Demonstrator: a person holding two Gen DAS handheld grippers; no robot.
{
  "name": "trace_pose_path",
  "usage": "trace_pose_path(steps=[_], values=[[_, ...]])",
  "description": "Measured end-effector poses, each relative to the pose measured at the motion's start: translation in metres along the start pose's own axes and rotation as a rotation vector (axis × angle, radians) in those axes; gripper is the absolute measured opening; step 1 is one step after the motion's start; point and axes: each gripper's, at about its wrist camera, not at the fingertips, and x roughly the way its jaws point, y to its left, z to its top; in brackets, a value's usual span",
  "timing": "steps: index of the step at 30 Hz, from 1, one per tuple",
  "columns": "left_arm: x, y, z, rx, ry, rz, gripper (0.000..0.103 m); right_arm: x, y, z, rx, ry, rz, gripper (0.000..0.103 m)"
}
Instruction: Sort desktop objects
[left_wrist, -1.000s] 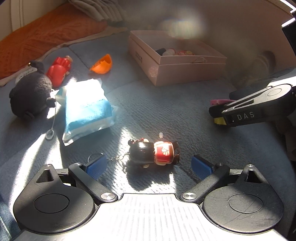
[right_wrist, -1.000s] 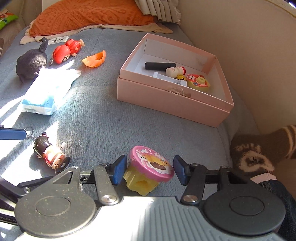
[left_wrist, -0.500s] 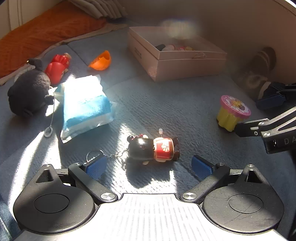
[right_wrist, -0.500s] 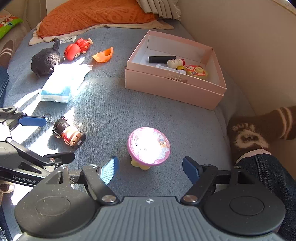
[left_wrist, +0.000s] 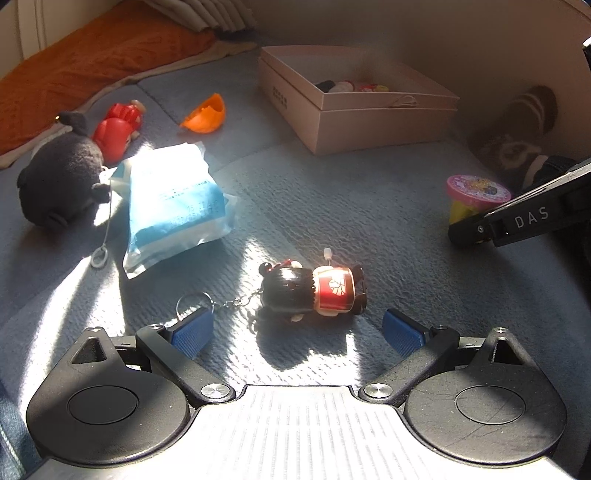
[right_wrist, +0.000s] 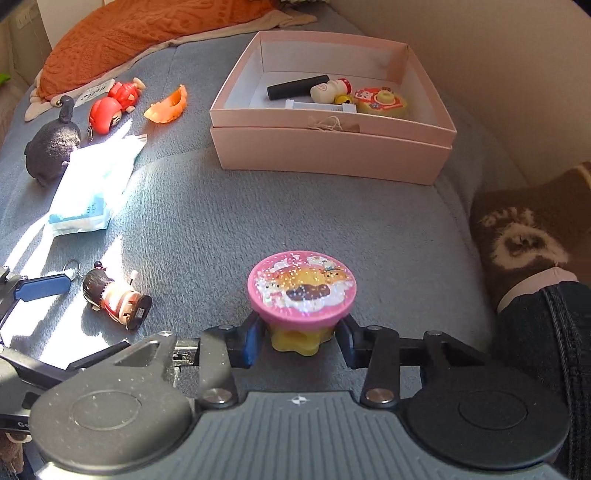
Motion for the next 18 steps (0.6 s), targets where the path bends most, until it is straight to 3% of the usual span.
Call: trace_pose_path(steps=[6, 10, 12, 13, 14, 18], values=[[0.001, -0.001, -0.002, 0.005, 0.003, 0.007, 0.101, -0.039, -0.009, 0.000, -0.021, -0.093, 0.019, 0.033], [0.002, -0.003, -0.003, 0.015, 0.008, 0.015, 0.101, -0.035, -0.009, -0.003, -0.056, -0.085, 0.002, 0.033], [0.001, -0.004, -0.003, 0.016, 0.008, 0.017, 0.101, -0.030, -0.008, -0.005, -0.065, -0.083, -0.003, 0.043], [0.000, -0.005, -0.004, 0.015, 0.007, 0.017, 0.101, -0.029, -0.007, -0.007, -0.076, -0.089, -0.013, 0.062], [0.000, -0.005, -0.004, 0.013, 0.007, 0.015, 0.101, -0.028, -0.005, -0.008, -0.089, -0.085, -0.025, 0.072], [-0.001, -0.005, -0.004, 0.010, 0.004, 0.010, 0.101, -0.019, 0.004, -0.016, -0.151, -0.085, -0.043, 0.072]])
